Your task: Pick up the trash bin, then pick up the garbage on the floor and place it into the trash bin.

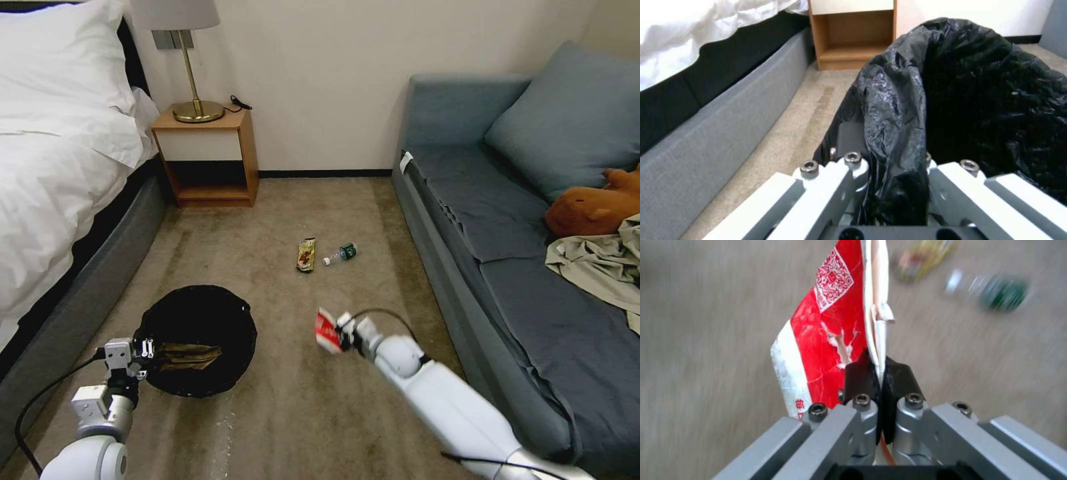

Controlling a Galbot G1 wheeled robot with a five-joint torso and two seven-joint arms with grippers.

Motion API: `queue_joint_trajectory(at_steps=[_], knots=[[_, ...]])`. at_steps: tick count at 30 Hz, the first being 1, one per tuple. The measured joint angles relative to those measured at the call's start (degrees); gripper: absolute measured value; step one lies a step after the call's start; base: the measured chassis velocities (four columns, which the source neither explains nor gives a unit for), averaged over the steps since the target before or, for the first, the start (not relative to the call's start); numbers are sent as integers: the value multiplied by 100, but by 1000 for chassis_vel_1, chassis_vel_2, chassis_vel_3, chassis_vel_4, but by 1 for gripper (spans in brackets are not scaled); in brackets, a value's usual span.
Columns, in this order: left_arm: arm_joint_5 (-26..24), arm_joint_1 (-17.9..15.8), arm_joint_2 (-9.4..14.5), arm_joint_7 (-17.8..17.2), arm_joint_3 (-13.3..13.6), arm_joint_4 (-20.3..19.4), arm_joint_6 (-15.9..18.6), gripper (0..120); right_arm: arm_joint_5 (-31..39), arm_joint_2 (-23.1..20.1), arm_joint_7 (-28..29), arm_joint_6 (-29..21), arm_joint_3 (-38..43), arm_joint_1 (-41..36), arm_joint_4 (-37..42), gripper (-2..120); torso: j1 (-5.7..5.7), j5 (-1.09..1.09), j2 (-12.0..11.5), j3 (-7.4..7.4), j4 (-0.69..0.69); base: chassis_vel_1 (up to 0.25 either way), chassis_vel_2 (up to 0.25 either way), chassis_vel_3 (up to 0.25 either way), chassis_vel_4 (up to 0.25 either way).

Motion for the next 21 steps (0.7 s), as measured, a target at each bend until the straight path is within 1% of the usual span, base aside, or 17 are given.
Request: queue_joint_trajectory(at_steps=[3, 4, 5, 6, 7, 8, 11, 12, 14, 15, 18, 19, 20, 21], knots=[[-10, 1, 5, 0, -1, 10, -7, 5, 336, 21, -1, -1, 162, 202, 238, 0, 0, 0, 0, 0, 0, 0, 0, 0, 0], [-16, -3, 10, 0, -1, 15, -9, 5, 705, 48, 49, -32, 255, 334, 467, 0, 0, 0, 0, 0, 0, 0, 0, 0, 0], [-16, -3, 10, 0, -1, 15, -9, 5, 705, 48, 49, -32, 255, 334, 467, 0, 0, 0, 0, 0, 0, 0, 0, 0, 0], [-17, -8, 12, -1, 0, 18, -8, 5, 918, 61, 93, -41, 294, 398, 595, 0, 0, 0, 0, 0, 1, 0, 0, 0, 0], [-32, -17, 15, -1, 5, 18, -8, 5, 1300, 91, 163, -33, 368, 504, 849, 0, 0, -1, 0, 0, 1, 0, 0, 0, 0], [-32, -17, 15, -1, 5, 18, -8, 5, 1300, 91, 163, -33, 368, 504, 849, 0, 0, -1, 0, 0, 1, 0, 0, 0, 0], [-258, -24, 32, -5, 56, -40, 47, 5, 2091, 204, 386, -88, 438, 629, 1420, 0, 0, -2, 0, 0, 1, 0, 0, 0, 0], [-258, -24, 32, -5, 56, -40, 47, 5, 2091, 204, 386, -88, 438, 629, 1420, 0, 0, -2, 0, 0, 1, 0, 0, 0, 0], [-351, -31, 53, -5, 72, -86, 99, 5, 2489, 236, 517, -153, 321, 622, 1767, 0, 0, -1, 0, 0, 0, 0, 0, 0, 0], [-397, -41, 64, -6, 79, -105, 132, 5, 2609, 260, 593, -176, 190, 573, 1992, 0, 0, -2, 0, 0, 0, 0, 0, 0, 0], [-421, -58, 68, -13, 88, -111, 153, 5, 2628, 291, 674, -188, 73, 513, 2124, 0, 0, -1, 0, 0, 0, 0, 0, 0, 0], [-431, -76, 68, -31, 103, -112, 163, 5, 2629, 349, 816, -197, -70, 429, 2284, 0, 0, -1, 0, 0, 0, 0, 0, 0, 0], [-479, -110, 67, -59, 158, -125, 192, 5, 2642, 511, 1103, -220, -389, 258, 2542, 0, 0, -1, 0, 0, 1, 0, 0, 0, 0], [-608, -143, 68, -61, 218, -136, 238, 5, 2629, 636, 1237, -236, -681, 102, 2649, 0, 0, -2, 0, -1, 1, 0, 0, 0, 0]])
